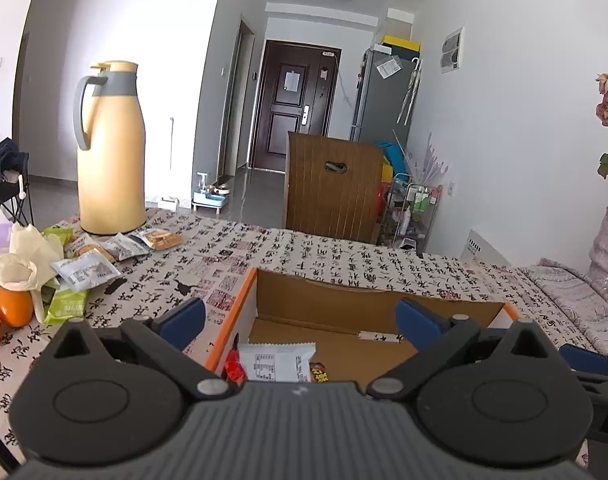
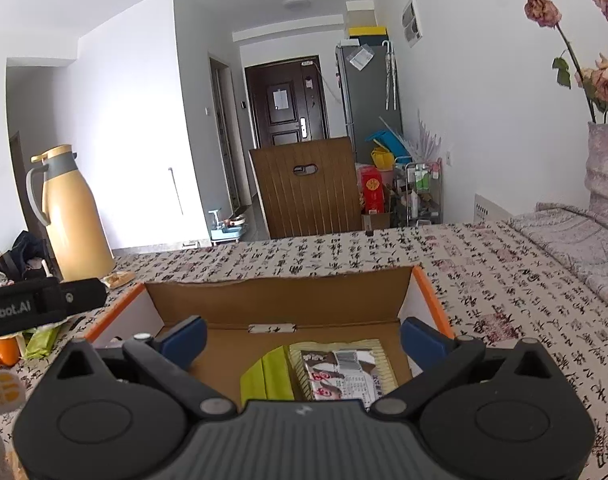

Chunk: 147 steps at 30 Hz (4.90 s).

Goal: Organize snacks
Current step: 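Withdraw both grippers from the box back toward the snack pile, then grasp the white printed packet with the right gripper, then lift the white packet with the right gripper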

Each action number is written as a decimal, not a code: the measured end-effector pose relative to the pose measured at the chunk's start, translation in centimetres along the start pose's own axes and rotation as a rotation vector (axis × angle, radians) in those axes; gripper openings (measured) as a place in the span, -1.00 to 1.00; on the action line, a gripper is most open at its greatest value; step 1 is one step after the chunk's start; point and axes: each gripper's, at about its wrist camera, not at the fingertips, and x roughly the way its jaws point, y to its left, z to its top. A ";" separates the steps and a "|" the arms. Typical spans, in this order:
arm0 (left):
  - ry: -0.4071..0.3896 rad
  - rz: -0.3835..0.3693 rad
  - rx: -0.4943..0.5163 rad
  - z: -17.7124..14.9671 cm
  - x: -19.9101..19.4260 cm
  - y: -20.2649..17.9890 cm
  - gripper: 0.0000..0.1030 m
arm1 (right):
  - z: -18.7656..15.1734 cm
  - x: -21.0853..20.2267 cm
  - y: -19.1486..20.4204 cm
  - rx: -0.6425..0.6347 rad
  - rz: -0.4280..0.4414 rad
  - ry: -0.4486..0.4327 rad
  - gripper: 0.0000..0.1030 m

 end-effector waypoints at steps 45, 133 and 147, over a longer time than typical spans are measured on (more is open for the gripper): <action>0.008 -0.053 0.078 -7.0 -15.0 3.5 1.00 | -8.3 -16.7 -0.7 -0.037 -0.015 0.038 1.00; 0.140 -0.039 0.030 -13.5 -13.2 6.9 1.00 | -15.4 -19.9 -1.7 -0.057 -0.117 0.193 0.40; 0.159 -0.032 0.082 -13.1 -14.2 7.0 1.00 | -16.3 -19.6 -0.6 -0.078 -0.062 0.207 -0.18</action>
